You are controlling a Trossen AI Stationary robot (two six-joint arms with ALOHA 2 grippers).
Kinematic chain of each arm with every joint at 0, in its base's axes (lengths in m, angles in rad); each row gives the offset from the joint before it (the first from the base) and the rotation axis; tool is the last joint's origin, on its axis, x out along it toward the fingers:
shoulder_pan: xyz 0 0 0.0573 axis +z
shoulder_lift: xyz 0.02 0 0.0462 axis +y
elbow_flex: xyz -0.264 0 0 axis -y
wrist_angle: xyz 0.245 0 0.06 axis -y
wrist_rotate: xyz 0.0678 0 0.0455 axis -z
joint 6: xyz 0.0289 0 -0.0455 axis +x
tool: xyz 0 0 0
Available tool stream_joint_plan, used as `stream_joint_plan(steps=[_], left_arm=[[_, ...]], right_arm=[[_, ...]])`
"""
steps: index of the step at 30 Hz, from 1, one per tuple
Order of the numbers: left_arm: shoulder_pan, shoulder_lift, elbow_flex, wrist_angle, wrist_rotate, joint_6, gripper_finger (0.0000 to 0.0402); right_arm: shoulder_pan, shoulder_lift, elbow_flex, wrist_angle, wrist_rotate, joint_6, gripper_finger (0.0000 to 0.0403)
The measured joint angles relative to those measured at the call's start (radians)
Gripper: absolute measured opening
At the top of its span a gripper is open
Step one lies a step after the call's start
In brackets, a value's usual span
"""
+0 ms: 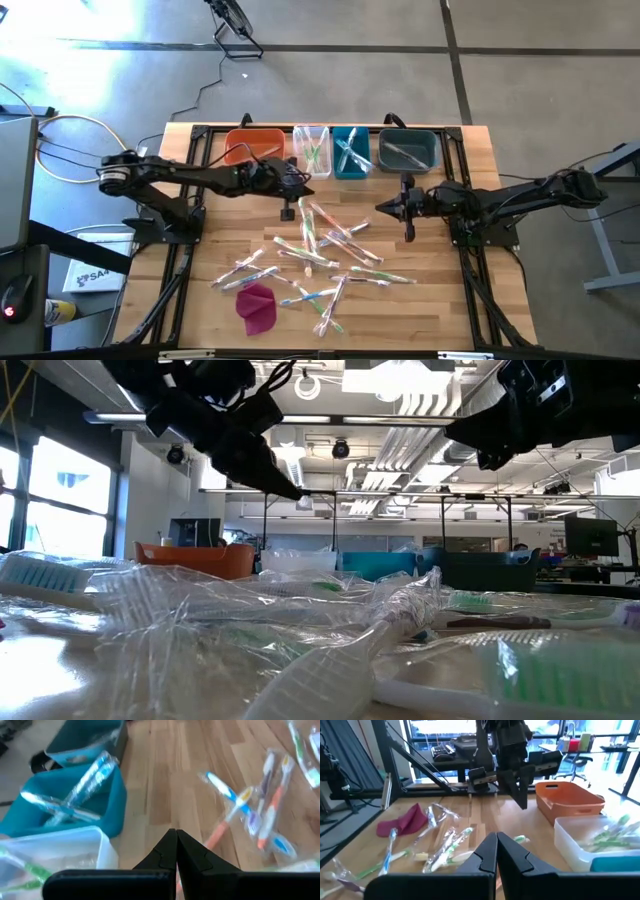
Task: Pick & Place Toothbrushes
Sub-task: Put the orange toothbrush into the orange bin
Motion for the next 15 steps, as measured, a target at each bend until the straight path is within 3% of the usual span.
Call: stream_joint_plan(steps=[7,15], left_arm=[[-0.030,0.065,0.024,0.036,0.004,0.082,0.0000],[-0.030,0.163,0.130,-0.095,-0.001,0.160,0.0000]], right_arm=[[0.000,0.000,0.000,0.002,0.001,-0.038,0.0002],[0.000,0.000,0.000,-0.013,0.001,-0.022,0.0002]])
